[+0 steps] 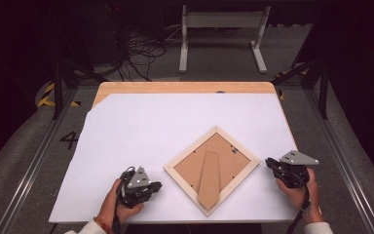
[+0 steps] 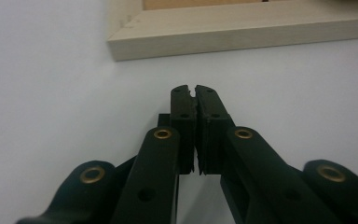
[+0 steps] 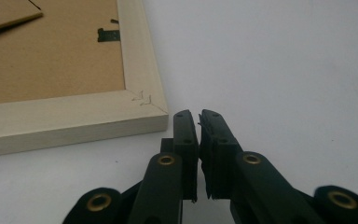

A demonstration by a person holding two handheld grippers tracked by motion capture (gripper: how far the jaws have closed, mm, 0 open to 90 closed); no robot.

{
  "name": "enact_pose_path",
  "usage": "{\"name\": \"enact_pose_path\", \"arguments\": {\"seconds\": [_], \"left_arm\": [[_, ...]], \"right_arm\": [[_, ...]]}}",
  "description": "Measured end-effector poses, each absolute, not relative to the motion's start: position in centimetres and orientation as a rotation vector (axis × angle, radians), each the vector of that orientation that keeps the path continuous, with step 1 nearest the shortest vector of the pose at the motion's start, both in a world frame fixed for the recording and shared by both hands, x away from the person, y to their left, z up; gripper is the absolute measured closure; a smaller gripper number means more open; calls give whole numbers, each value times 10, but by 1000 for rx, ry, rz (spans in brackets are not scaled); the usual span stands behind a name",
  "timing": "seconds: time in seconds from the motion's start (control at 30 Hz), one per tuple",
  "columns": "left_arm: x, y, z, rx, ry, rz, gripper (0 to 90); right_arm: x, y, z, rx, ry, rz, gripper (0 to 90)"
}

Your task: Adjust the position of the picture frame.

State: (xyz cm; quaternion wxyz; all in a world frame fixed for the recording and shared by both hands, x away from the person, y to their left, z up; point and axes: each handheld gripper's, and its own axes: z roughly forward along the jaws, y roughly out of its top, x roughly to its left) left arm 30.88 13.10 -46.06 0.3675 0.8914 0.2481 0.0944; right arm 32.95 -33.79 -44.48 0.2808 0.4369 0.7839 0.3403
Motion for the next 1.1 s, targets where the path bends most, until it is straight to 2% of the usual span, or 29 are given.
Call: {"name": "enact_pose_path", "arguments": {"seconds": [0.13, 0.43, 0.7, 1.1], "left_arm": [[314, 117, -462, 2294, 633, 230, 879], [324, 105, -463, 2271, 684, 277, 835], [329, 105, -463, 2278, 685, 299, 829], [335, 110, -463, 2275, 718, 312, 760]], "right_arm": [[337, -334, -447, 1181, 2111, 884, 874], [343, -326, -451, 1172, 2146, 893, 896], [343, -327, -451, 1159, 2160, 903, 900], [344, -320, -454, 1105, 2214, 887, 900]]}}
